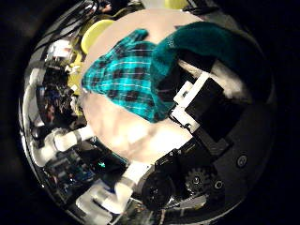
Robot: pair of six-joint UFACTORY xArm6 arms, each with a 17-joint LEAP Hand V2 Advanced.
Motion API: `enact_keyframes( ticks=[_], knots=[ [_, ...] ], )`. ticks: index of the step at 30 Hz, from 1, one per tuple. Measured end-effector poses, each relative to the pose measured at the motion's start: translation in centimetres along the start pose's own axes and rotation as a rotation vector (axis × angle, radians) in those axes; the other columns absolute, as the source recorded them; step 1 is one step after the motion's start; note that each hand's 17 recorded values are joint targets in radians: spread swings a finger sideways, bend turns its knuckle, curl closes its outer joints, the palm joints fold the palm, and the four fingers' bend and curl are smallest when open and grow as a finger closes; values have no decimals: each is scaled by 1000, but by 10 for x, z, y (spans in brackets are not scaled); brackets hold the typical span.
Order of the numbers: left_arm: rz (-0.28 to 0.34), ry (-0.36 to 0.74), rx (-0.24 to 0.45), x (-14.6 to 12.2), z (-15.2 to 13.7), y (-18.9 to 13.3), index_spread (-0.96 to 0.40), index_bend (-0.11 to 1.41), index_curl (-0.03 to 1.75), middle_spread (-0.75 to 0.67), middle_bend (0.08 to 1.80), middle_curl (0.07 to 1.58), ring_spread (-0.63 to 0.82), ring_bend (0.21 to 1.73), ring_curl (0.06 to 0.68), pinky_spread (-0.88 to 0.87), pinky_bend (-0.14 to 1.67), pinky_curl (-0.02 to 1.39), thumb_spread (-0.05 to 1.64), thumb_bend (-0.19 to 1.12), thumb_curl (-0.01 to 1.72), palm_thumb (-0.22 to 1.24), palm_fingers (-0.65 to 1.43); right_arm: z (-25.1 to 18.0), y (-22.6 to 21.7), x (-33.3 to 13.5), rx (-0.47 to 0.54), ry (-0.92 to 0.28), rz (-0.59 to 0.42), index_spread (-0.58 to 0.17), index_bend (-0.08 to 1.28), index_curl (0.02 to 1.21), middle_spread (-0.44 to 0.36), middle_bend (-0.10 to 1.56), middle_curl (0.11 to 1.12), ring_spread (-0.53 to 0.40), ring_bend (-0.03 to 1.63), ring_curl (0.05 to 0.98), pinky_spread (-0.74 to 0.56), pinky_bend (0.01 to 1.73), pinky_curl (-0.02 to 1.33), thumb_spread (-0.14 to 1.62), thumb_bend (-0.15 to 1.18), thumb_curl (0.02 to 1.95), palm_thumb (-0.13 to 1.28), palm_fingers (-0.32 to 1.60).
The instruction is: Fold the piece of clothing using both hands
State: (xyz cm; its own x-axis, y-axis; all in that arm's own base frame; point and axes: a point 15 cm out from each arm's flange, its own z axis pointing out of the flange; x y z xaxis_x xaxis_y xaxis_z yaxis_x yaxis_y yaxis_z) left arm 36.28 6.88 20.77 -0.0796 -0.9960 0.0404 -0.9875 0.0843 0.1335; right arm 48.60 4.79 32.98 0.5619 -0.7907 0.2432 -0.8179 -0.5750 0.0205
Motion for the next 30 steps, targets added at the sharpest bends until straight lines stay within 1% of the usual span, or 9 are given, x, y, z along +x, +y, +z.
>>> enact_keyframes(
  ticks=[7, 13, 18, 20, 22, 25, 26, 28, 30],
  knots=[
    [-81, 7, -15, -44, -1, 29, -378, 194, 708, -388, 313, 583, -271, 706, 293, -460, 522, 510, 1284, -11, 230, 350, 604, -18, -73, -130, 73, 10, -237, -346, 1018, 911, -169, 1271, 874, -254, 1394, 767, -273, 1168, 1057, 1093, -14, 575, 1031, 884],
    [-139, 10, -14, -76, 1, 54, -377, 192, 703, -391, 331, 591, -272, 702, 290, -454, 516, 510, 1286, -12, 228, 351, 609, -6, -121, -189, 80, 0, -336, -346, 1014, 920, -169, 1272, 875, -259, 1388, 776, -277, 1150, 1084, 1097, -15, 576, 1024, 885],
    [-155, 11, -9, -82, 1, 67, -376, 192, 700, -392, 333, 594, -273, 708, 288, -451, 512, 509, 1286, -12, 227, 351, 610, 19, -143, -218, 75, -6, -366, -352, 954, 916, -171, 1256, 867, -262, 1378, 775, -289, 1142, 1082, 1138, -24, 556, 964, 864],
    [-158, 11, -3, -82, 0, 68, -376, 190, 699, -394, 339, 596, -273, 707, 286, -451, 515, 511, 1286, -12, 227, 351, 614, 23, -158, -222, 116, -2, -375, -362, 842, 891, -175, 1227, 848, -261, 1374, 759, -312, 1127, 1051, 1155, -32, 542, 915, 823],
    [-160, 11, -4, -82, -1, 69, -376, 190, 697, -399, 340, 597, -275, 707, 285, -452, 517, 512, 1286, -12, 227, 351, 614, 22, -168, -227, 154, 0, -381, -371, 653, 847, -187, 1184, 828, -262, 1388, 747, -348, 1140, 1017, 1165, -23, 538, 905, 706],
    [-162, 11, -6, -81, 0, 70, -376, 192, 696, -402, 342, 599, -277, 708, 284, -452, 518, 515, 1286, -12, 226, 351, 612, 12, -175, -223, 197, -1, -376, -394, 267, 740, -211, 1051, 779, -278, 1435, 725, -429, 1217, 958, 1187, -17, 530, 891, 468],
    [-163, 12, -8, -81, 0, 71, -376, 191, 695, -403, 341, 600, -278, 713, 285, -452, 518, 516, 1286, -12, 226, 351, 613, 8, -174, -222, 204, -4, -370, -407, 107, 649, -245, 884, 719, -288, 1432, 699, -469, 1269, 924, 1192, -24, 525, 866, 303],
    [-163, 17, -19, -79, 1, 73, -374, 189, 691, -403, 344, 601, -279, 717, 285, -453, 517, 518, 1284, -11, 229, 356, 611, -1, -172, -221, 215, -12, -367, -421, 149, 609, -250, 673, 640, -267, 1320, 672, -402, 1205, 919, 1180, -42, 516, 817, -73],
    [-163, 20, -20, -77, 0, 73, -373, 189, 688, -405, 350, 604, -280, 719, 285, -454, 516, 519, 1283, -11, 230, 358, 611, -16, -169, -219, 240, -25, -366, -453, 134, 518, -174, 493, 542, -184, 1128, 588, -273, 1130, 882, 1156, -40, 506, 763, -197]
  ],
)
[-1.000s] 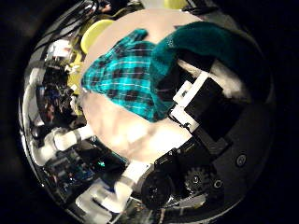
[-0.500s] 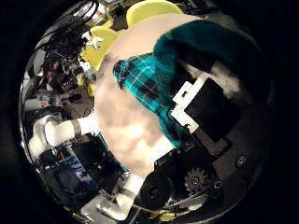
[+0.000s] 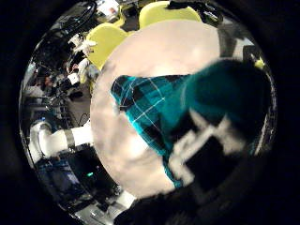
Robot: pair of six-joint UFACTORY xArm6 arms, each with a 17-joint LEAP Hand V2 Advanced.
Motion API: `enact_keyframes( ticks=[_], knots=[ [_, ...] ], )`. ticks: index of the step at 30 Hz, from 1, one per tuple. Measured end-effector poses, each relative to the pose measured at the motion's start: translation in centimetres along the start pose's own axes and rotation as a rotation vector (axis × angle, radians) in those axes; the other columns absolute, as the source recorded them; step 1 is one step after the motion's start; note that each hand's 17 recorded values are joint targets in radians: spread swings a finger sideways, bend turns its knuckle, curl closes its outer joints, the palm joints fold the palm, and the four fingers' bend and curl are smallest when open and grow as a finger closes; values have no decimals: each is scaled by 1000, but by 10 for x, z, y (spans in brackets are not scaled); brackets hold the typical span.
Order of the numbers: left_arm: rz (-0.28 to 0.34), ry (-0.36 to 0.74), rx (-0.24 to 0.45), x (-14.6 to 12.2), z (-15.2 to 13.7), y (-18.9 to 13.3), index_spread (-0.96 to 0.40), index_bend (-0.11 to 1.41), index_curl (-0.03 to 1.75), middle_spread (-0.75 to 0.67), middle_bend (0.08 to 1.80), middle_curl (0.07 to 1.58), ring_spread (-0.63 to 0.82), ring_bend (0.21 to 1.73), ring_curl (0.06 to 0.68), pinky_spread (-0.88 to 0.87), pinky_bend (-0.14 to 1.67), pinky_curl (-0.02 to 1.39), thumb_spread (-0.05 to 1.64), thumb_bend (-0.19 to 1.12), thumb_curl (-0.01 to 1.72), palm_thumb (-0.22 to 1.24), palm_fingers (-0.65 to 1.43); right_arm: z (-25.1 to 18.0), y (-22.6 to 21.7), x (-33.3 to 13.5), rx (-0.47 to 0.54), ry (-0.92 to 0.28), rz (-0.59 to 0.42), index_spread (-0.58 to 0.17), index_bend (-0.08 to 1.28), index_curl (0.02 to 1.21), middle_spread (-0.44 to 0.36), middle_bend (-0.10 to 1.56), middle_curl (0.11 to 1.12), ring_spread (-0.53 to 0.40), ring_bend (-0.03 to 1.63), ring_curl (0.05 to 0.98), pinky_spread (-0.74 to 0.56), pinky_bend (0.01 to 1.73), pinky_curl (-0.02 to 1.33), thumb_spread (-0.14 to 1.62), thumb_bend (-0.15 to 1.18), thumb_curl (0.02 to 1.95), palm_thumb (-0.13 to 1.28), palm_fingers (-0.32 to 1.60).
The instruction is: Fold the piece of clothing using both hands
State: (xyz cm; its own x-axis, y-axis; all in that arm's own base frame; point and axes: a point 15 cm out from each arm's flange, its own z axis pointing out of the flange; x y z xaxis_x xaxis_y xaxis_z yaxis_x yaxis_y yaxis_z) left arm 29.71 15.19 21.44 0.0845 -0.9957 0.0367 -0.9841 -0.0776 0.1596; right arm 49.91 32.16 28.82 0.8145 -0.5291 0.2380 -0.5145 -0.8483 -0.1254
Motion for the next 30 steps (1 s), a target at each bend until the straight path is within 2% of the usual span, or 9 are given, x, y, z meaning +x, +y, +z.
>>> enact_keyframes(
  ticks=[5, 7, 8, 13, 18, 22, 26, 30],
  knots=[
    [10, -2, 1, 9, -2, 0, -372, 189, 685, -407, 356, 610, -280, 725, 286, -455, 519, 523, 1282, -12, 232, 358, 606, -40, 6, 12, 91, -79, 33, -476, 99, 400, -95, 336, 449, 8, 919, 462, -23, 1037, 811, 1114, -38, 490, 694, -175],
    [22, -2, 3, 16, -4, -2, -371, 190, 684, -407, 357, 611, -280, 726, 286, -456, 519, 525, 1282, -12, 232, 359, 605, -58, 15, 21, 126, -132, 70, -473, 98, 349, -68, 297, 422, 78, 865, 424, 110, 994, 773, 1098, -62, 456, 594, -143],
    [31, -2, 7, 22, -7, -3, -371, 191, 684, -407, 357, 612, -280, 727, 286, -456, 519, 526, 1282, -12, 233, 359, 604, -68, 22, 30, 147, -159, 97, -470, 106, 334, -56, 290, 416, 96, 851, 412, 151, 974, 757, 1088, -89, 427, 510, -123],
    [54, -9, 29, 45, -23, -7, -371, 192, 683, -408, 358, 614, -280, 730, 285, -456, 520, 529, 1281, -12, 233, 358, 603, -100, 70, 57, 156, -322, 236, -448, 116, 280, -26, 280, 395, 150, 818, 372, 297, 914, 690, 1043, -58, 367, 364, -59],
    [67, -8, 48, 63, -36, -3, -370, 194, 683, -406, 358, 616, -280, 731, 284, -457, 518, 532, 1281, -12, 234, 358, 603, -149, 91, 97, 210, -311, 288, -428, 145, 256, -14, 292, 385, 177, 788, 341, 387, 871, 631, 1008, -36, 338, 312, -11],
    [68, -12, 45, 79, -52, 7, -372, 201, 686, -401, 351, 615, -280, 731, 283, -457, 516, 535, 1280, -11, 233, 364, 604, -151, 124, 88, 117, -364, 308, -412, 176, 271, -13, 308, 379, 180, 764, 316, 430, 811, 582, 1050, 2, 342, 408, 48],
    [73, -25, 23, 111, -65, 12, -379, 199, 688, -394, 343, 614, -278, 728, 281, -459, 516, 536, 1276, -12, 235, 368, 608, -154, 189, 85, -34, -452, 379, -395, 172, 280, -15, 305, 372, 181, 764, 306, 450, 739, 536, 1101, -16, 329, 436, 49],
    [66, -43, 0, 130, -75, 18, -382, 203, 691, -380, 328, 611, -267, 727, 279, -457, 508, 536, 1273, -12, 237, 370, 601, -171, 223, 88, -59, -446, 431, -384, 178, 289, -41, 295, 363, 176, 748, 290, 457, 687, 492, 1155, -17, 313, 440, 81]
  ],
)
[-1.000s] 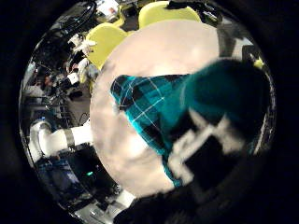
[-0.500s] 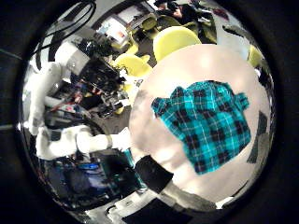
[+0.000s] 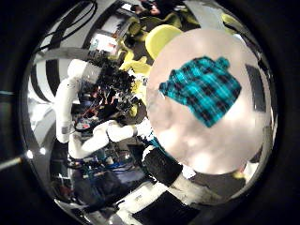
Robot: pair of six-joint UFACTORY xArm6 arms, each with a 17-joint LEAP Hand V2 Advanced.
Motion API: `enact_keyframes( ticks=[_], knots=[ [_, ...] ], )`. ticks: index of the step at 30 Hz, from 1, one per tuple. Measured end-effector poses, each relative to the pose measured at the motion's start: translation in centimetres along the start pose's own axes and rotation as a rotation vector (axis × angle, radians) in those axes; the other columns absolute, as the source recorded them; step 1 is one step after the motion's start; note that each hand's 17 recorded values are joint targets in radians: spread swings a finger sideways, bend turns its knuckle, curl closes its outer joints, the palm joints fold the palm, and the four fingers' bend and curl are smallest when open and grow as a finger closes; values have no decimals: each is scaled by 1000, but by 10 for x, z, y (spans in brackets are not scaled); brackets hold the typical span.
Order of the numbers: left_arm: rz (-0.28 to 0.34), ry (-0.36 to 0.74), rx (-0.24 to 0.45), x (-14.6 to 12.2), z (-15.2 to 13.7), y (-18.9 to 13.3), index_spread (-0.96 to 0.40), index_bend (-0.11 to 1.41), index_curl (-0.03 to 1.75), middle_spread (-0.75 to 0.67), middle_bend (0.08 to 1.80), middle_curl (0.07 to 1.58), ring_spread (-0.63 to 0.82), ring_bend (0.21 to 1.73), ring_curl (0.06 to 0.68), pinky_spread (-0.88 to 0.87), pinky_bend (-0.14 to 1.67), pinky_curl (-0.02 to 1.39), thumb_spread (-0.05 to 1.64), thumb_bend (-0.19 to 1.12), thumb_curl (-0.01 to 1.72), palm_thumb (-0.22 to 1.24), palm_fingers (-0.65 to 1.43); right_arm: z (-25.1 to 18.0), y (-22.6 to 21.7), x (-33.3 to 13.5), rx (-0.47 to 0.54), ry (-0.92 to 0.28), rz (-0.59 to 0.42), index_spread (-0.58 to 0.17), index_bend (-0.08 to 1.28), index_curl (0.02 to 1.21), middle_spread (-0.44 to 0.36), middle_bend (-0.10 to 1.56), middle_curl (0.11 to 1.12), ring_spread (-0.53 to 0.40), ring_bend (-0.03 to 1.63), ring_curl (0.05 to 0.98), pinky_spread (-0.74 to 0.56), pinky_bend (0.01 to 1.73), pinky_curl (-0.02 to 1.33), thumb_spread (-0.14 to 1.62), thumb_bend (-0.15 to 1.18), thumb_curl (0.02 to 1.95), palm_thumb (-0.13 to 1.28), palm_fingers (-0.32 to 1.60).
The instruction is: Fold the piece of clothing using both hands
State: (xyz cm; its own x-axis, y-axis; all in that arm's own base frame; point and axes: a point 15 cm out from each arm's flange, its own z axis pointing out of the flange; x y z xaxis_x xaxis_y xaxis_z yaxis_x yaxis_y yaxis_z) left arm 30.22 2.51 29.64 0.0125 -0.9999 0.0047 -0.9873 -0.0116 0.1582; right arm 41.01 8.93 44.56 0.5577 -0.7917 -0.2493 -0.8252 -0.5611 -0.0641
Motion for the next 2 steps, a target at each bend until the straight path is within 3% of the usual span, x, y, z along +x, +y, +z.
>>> enact_keyframes(
  ticks=[2],
  knots=[
    [9, -4, -6, 8, -2, 4, -384, 206, 693, -374, 317, 609, -257, 724, 277, -456, 509, 537, 1273, -13, 238, 370, 597, 4, 8, 1, -17, -6, 13, -376, 175, 292, -55, 288, 359, 173, 750, 285, 456, 663, 474, 1180, -13, 307, 447, 97]
  ],
)
